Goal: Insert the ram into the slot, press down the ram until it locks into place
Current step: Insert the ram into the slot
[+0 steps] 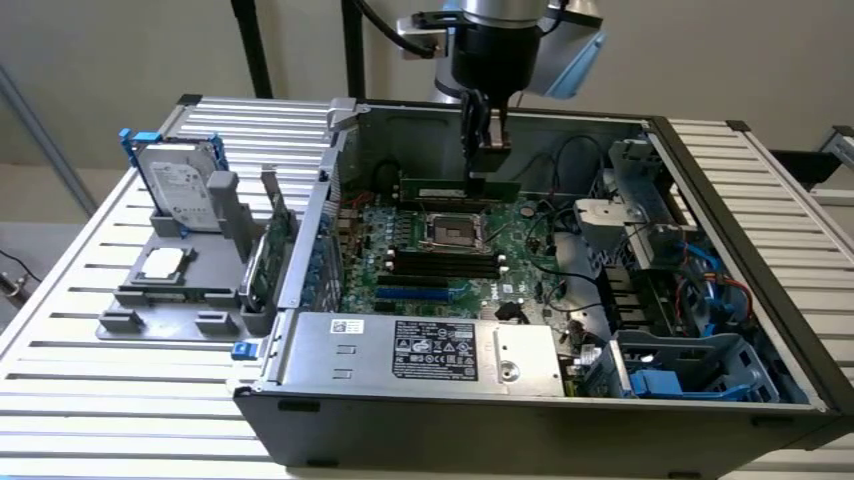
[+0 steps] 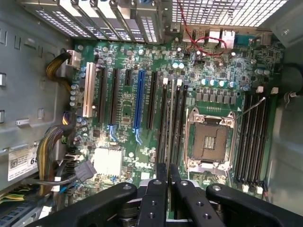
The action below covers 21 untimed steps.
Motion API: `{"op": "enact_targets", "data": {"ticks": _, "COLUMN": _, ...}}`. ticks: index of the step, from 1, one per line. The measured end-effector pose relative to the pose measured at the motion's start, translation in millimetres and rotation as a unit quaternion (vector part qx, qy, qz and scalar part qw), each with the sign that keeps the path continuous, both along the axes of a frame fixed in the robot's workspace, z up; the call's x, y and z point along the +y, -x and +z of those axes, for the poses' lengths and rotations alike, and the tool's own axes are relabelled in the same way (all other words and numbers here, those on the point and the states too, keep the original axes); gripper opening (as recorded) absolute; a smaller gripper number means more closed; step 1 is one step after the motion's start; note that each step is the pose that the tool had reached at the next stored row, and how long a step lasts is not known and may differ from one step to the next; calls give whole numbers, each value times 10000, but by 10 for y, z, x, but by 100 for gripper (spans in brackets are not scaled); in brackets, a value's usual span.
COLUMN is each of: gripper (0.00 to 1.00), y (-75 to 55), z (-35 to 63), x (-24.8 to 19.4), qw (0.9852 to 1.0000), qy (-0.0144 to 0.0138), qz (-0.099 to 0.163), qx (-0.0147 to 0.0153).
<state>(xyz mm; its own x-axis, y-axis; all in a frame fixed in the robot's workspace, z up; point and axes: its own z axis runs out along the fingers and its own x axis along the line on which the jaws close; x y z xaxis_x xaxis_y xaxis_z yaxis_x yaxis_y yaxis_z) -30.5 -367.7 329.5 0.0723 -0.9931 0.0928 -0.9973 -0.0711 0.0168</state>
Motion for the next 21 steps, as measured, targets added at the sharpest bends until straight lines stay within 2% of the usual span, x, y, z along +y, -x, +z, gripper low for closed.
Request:
{"op": "enact_targets", "data": {"ticks": 8, "gripper": 13, "y": 0, "z": -147, "x": -24, "qw": 10000, "qy": 0, "qz": -13, "qx": 0}}
{"op": "enact_targets", "data": {"ticks": 17, "gripper": 13, "y": 0, "z": -310, "x": -91, "qw": 10000, "qy": 0, "qz": -14, "qx": 0}}
{"op": "enact_targets", "data": {"ticks": 21, "gripper": 13, "y": 1, "z": -382, "x": -104, "qw": 10000, "qy": 0, "qz": -23, "qx": 0}}
